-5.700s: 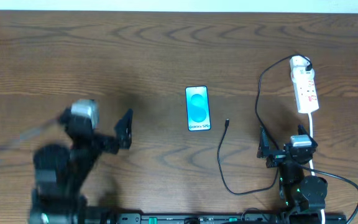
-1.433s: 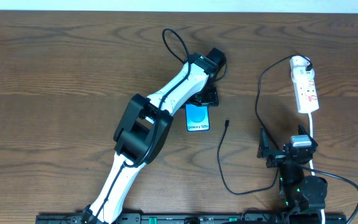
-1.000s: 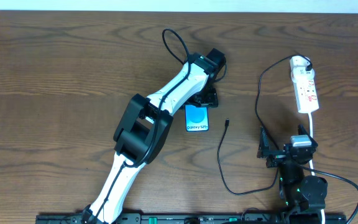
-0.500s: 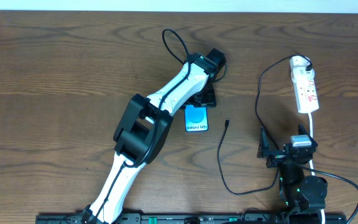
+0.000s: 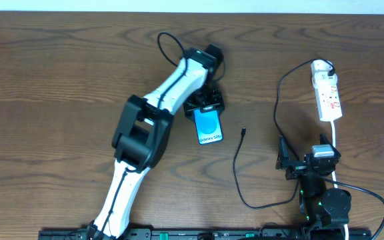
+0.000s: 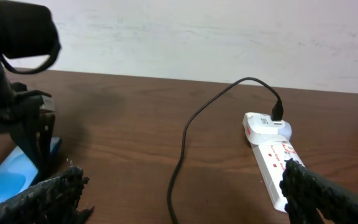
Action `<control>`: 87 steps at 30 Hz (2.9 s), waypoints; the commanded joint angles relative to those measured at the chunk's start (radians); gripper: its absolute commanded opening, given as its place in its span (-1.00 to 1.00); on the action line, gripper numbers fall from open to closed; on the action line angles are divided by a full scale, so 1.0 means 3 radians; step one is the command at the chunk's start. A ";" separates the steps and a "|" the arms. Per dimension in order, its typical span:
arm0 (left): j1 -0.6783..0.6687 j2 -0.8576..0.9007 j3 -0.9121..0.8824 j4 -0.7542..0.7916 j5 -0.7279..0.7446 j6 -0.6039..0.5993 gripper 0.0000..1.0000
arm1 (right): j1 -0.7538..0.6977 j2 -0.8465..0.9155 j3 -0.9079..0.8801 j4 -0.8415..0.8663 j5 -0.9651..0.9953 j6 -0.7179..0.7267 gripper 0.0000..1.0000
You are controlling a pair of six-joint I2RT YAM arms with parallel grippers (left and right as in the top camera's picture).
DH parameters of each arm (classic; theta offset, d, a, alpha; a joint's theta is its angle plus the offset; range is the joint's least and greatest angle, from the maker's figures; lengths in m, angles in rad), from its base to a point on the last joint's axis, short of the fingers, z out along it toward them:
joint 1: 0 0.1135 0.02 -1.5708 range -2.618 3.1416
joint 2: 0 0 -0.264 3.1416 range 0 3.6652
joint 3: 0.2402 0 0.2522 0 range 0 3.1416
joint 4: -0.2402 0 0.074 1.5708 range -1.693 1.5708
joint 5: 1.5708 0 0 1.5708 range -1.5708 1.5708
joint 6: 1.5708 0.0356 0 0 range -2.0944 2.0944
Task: Plug charger to phone and switch on socket
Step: 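Lift the phone with the left gripper and tilt it upright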
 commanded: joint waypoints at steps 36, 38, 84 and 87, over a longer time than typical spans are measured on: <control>0.0881 -0.0292 0.0069 -0.0247 0.4035 0.0067 0.43 | 0.0010 -0.0018 -0.0004 -0.0015 0.0015 0.0034 0.98; 0.0954 -0.0292 0.0069 -0.0258 0.4035 -0.0066 0.43 | 0.0010 -0.0018 -0.0004 -0.0017 0.0015 0.0034 0.99; 0.1371 -0.1021 0.0069 -0.0319 0.4035 -0.0587 0.43 | 0.0010 -0.0018 -0.0004 -0.0017 0.0015 0.0034 0.99; 0.1418 -0.1021 0.0069 -0.0319 0.4035 -0.0587 0.43 | 0.0010 -0.0018 -0.0004 -0.0014 0.0145 -0.0041 0.99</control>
